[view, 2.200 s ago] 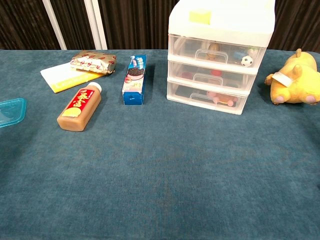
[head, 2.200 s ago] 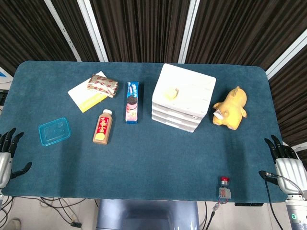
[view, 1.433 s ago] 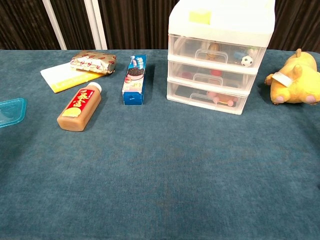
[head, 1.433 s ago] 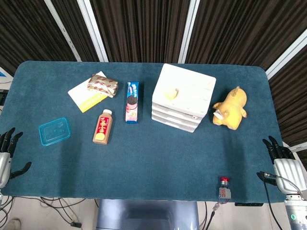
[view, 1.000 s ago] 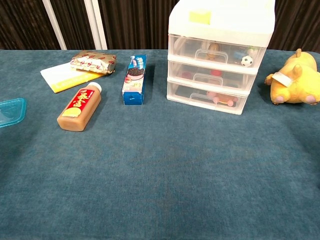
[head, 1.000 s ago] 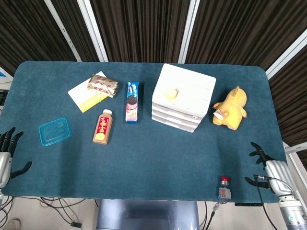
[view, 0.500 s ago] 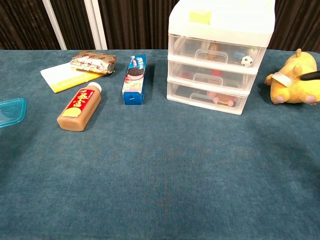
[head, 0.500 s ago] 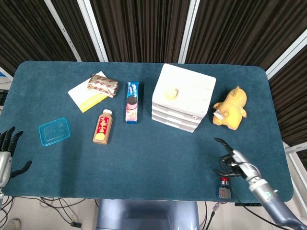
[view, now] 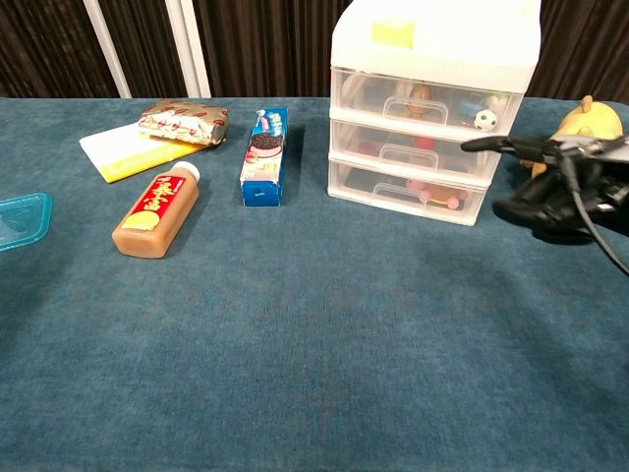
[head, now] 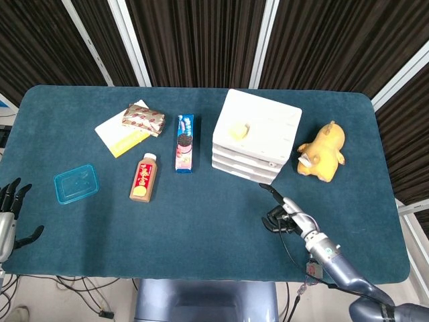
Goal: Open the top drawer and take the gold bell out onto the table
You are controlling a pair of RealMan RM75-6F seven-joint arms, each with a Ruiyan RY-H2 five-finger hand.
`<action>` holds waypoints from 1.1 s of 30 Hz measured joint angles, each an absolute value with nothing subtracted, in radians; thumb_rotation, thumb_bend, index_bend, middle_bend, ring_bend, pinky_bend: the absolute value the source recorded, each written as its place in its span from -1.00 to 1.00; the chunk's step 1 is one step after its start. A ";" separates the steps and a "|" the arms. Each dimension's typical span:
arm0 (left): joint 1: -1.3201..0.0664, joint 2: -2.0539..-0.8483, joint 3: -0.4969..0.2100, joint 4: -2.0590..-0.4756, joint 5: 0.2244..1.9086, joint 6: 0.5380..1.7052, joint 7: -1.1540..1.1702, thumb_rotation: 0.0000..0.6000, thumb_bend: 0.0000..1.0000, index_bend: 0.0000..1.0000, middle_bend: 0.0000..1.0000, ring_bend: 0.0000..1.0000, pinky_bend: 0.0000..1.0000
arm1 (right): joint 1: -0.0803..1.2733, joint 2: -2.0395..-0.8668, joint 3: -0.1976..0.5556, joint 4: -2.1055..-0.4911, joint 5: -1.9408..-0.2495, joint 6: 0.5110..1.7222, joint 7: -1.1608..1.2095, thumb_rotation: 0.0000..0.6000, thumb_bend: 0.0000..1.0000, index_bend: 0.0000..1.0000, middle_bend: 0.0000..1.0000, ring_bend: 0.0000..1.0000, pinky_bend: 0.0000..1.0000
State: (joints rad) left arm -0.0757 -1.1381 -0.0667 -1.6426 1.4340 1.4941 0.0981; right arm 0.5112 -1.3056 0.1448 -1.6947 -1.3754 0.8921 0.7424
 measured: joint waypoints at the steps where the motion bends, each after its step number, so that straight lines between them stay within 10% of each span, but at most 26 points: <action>1: -0.076 -1.138 -0.067 -1.642 1.434 1.494 0.098 1.00 -0.62 -0.81 -1.00 -1.00 -1.00 | 0.517 -1.316 0.155 -1.694 -1.351 0.887 0.730 1.00 0.16 -1.00 0.86 0.99 0.89; 33: -0.080 -1.135 -0.070 -1.635 1.417 1.479 0.094 1.00 -0.62 -0.81 -1.00 -1.00 -1.00 | 0.667 -1.583 0.369 -1.612 -0.931 0.827 0.508 1.00 0.27 -1.00 0.93 1.00 0.93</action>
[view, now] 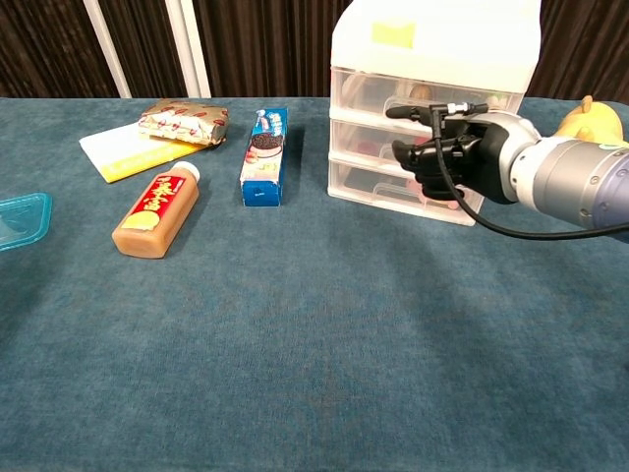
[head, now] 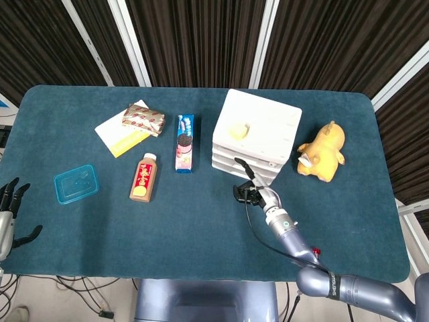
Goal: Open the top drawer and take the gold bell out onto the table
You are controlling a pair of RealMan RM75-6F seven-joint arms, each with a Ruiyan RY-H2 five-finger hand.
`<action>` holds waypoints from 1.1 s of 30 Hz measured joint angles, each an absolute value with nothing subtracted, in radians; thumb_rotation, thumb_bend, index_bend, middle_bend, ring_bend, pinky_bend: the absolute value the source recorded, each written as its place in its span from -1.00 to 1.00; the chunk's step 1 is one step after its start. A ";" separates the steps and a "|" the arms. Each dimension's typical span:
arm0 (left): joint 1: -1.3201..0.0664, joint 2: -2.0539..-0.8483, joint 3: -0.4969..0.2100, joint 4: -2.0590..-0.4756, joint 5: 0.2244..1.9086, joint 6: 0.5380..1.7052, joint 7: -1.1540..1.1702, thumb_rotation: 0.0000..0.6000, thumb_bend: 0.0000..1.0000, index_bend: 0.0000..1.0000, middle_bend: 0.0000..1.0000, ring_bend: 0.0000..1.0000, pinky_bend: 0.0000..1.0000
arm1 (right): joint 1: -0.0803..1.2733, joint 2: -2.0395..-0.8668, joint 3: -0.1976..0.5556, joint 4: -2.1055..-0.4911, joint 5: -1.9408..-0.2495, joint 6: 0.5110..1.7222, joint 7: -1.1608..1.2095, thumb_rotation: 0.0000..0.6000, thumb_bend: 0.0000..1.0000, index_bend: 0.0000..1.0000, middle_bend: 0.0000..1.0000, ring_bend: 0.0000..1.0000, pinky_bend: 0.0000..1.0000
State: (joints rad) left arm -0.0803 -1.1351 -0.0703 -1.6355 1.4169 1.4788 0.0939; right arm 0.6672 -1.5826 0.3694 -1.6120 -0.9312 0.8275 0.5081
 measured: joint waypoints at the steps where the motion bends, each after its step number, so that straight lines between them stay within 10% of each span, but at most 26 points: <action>1: -0.080 -1.135 -0.070 -1.636 1.417 1.479 0.094 1.00 -0.62 -0.81 -1.00 -1.00 -1.00 | 0.667 -1.585 0.370 -1.610 -0.930 0.827 0.509 1.00 0.27 -1.00 0.93 1.00 0.93; 33: -0.080 -1.132 -0.068 -1.637 1.415 1.476 0.096 1.00 -0.62 -0.80 -1.00 -1.00 -1.00 | 0.631 -1.632 0.410 -1.531 -0.999 0.791 0.630 1.00 0.27 -1.00 0.93 1.00 0.93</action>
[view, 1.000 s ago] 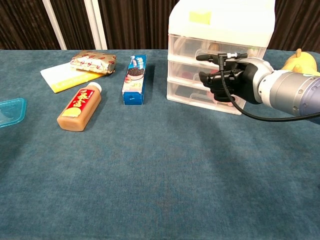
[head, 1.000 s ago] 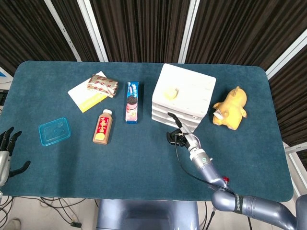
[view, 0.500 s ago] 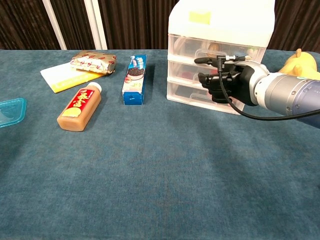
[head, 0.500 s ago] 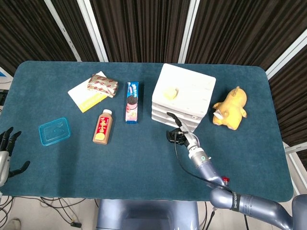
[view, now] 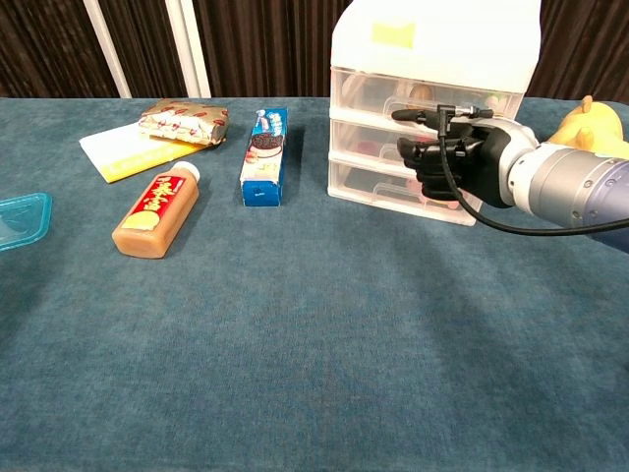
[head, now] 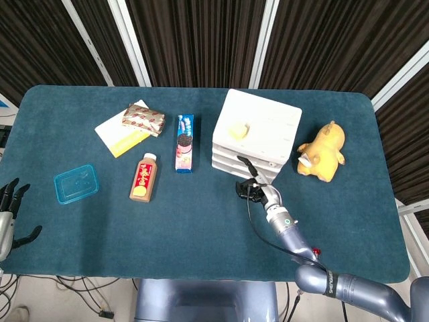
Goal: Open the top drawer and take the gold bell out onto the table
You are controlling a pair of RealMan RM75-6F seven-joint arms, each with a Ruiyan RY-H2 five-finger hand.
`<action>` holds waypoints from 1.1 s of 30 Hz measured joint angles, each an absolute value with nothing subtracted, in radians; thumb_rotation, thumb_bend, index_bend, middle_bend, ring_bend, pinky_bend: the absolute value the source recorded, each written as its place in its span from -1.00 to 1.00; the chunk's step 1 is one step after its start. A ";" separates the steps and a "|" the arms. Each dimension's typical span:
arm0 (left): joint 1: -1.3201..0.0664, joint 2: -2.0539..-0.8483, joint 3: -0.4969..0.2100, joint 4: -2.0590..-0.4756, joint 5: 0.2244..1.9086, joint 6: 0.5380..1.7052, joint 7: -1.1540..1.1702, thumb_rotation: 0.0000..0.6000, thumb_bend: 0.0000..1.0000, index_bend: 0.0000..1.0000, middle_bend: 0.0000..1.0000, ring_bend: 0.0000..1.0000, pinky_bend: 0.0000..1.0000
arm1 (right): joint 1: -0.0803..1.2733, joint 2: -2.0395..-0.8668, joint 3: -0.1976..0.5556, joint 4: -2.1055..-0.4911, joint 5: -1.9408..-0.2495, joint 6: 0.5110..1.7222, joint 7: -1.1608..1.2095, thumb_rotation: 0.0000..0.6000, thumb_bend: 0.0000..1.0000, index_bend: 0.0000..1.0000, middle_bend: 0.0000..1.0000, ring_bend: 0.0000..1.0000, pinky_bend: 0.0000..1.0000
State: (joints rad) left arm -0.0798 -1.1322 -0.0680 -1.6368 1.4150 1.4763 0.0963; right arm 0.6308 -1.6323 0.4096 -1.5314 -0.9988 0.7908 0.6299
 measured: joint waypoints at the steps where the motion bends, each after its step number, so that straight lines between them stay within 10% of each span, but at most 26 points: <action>1: -0.080 -1.132 -0.068 -1.637 1.415 1.477 0.096 1.00 -0.62 -0.80 -1.00 -1.00 -1.00 | 0.631 -1.633 0.411 -1.530 -1.001 0.789 0.633 1.00 0.27 -1.00 0.93 1.00 0.93; 33: -0.079 -1.131 -0.070 -1.637 1.407 1.475 0.102 1.00 -0.62 -0.80 -1.00 -1.00 -1.00 | 0.655 -1.622 0.432 -1.511 -1.024 0.699 0.692 1.00 0.27 -1.00 0.93 1.00 0.93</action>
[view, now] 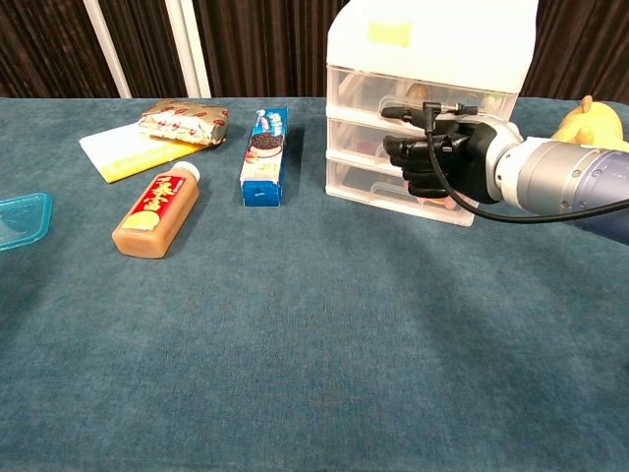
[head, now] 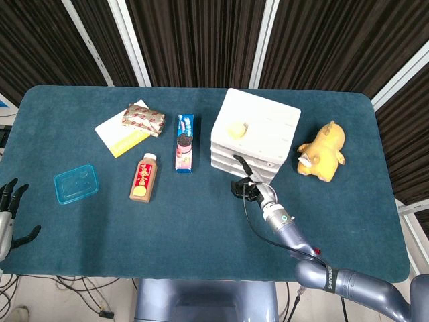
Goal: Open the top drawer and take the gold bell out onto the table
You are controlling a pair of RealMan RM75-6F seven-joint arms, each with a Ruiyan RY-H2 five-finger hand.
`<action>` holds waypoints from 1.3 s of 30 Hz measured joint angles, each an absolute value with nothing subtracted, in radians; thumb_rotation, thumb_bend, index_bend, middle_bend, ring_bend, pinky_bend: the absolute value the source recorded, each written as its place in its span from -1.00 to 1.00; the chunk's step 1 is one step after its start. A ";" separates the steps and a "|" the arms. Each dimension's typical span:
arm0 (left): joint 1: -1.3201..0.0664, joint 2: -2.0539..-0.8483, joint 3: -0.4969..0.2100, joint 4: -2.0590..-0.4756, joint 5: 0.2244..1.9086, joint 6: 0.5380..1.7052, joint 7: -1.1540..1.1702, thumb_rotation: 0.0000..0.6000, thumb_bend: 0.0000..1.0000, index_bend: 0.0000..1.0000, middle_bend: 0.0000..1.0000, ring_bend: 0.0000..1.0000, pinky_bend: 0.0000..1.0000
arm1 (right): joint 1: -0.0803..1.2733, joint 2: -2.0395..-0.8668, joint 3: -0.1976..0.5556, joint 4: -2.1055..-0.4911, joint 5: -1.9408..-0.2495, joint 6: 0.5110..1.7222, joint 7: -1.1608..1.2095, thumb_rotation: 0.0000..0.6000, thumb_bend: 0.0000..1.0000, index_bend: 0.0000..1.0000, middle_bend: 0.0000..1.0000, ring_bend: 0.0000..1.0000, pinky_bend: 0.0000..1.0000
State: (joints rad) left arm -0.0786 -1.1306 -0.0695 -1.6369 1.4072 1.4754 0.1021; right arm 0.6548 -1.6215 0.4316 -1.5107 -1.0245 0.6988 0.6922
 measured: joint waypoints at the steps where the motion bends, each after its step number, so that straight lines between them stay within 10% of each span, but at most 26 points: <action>1: -0.079 -1.130 -0.069 -1.637 1.407 1.475 0.102 1.00 -0.62 -0.80 -1.00 -1.00 -1.00 | 0.655 -1.620 0.432 -1.511 -1.029 0.695 0.698 1.00 0.27 -1.00 0.93 1.00 0.93; 39: -0.079 -1.131 -0.070 -1.637 1.403 1.472 0.105 1.00 -0.62 -0.80 -1.00 -1.00 -1.00 | 0.626 -1.563 0.367 -1.542 -1.285 0.669 0.956 1.00 0.27 -0.84 0.93 1.00 0.93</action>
State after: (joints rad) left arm -0.0794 -1.1308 -0.0702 -1.6369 1.4031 1.4724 0.1052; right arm 0.6264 -1.5634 0.3666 -1.5423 -1.2853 0.6694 0.9557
